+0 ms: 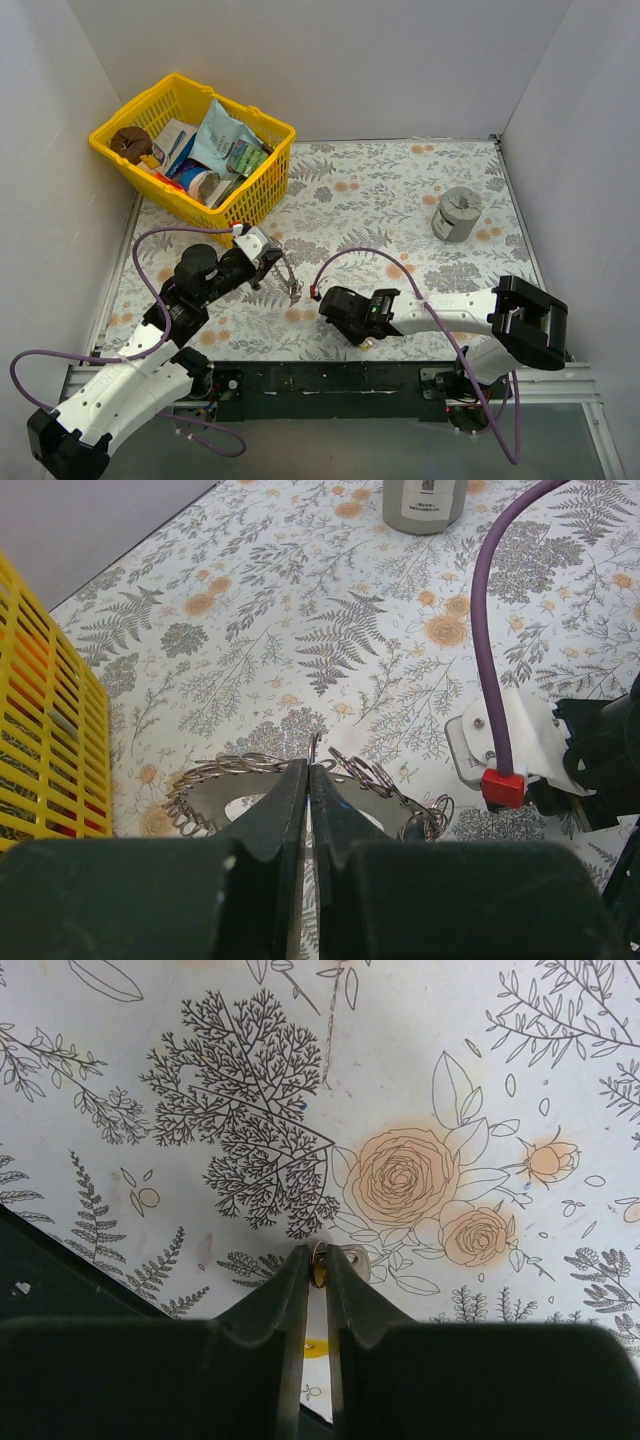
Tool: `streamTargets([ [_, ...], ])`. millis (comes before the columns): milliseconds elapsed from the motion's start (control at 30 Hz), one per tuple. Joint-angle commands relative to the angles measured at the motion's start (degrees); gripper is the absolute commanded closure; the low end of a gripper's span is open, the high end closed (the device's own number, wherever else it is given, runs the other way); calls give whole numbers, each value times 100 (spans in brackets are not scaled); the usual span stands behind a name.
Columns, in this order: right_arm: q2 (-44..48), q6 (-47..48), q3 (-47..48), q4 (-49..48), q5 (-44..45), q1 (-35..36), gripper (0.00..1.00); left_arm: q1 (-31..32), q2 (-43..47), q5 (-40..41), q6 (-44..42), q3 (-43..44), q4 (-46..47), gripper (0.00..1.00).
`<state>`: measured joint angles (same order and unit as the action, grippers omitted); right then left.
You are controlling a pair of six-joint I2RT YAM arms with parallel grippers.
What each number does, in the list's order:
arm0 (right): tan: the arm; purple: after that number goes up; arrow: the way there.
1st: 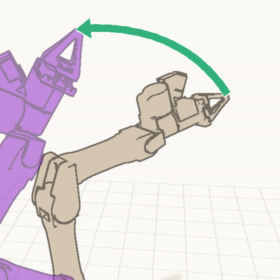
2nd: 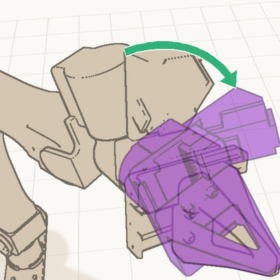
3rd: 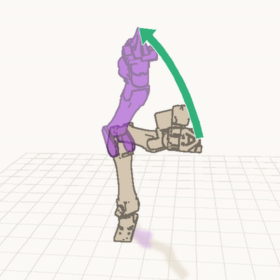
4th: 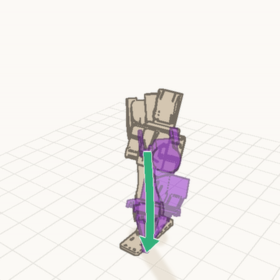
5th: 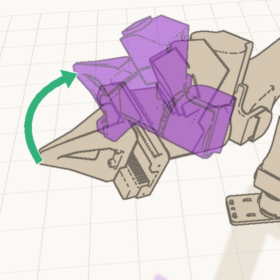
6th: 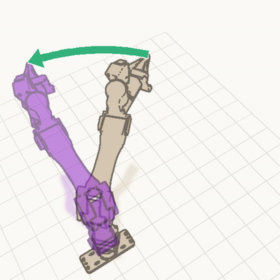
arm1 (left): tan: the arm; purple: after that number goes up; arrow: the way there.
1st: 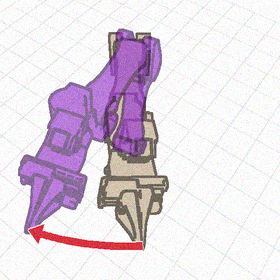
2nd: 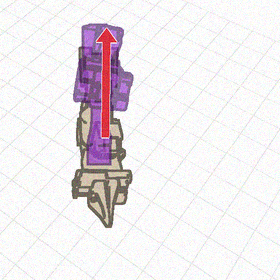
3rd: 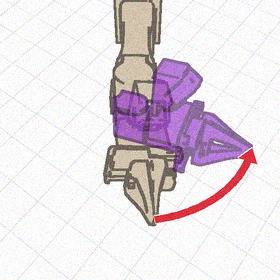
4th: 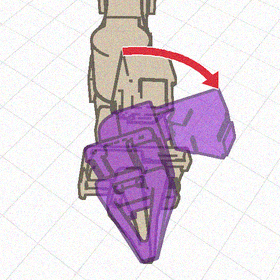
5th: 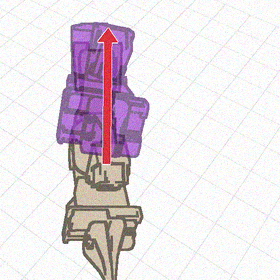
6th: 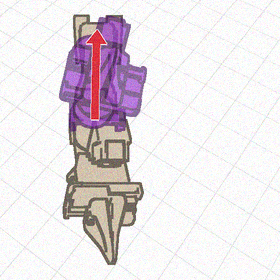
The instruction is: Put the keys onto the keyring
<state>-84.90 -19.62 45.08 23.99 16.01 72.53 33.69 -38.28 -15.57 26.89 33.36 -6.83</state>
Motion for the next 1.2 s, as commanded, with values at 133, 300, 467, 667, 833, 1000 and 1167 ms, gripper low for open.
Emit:
streamTargets([
  [133,289,-42,18,97,174,-134,99,-12,163,54,-18,109,173,100],
  [300,728,45,168,246,297,-222,99,-21,207,28,-18,74,147,100],
  [467,1423,133,238,150,298,-389,99,-12,216,-42,-53,100,147,100],
  [667,2433,572,151,-236,-369,-1108,99,-12,58,-271,-123,284,77,100],
  [833,3181,880,-43,-737,-1545,-1943,99,-21,-258,-543,-62,539,6,100],
  [1000,3628,1152,-113,-1420,-3013,-2542,99,-21,-452,-763,61,645,296,100],
  [1167,4008,925,-272,-2178,-4078,-2962,99,-12,-540,-921,79,750,472,100],
])
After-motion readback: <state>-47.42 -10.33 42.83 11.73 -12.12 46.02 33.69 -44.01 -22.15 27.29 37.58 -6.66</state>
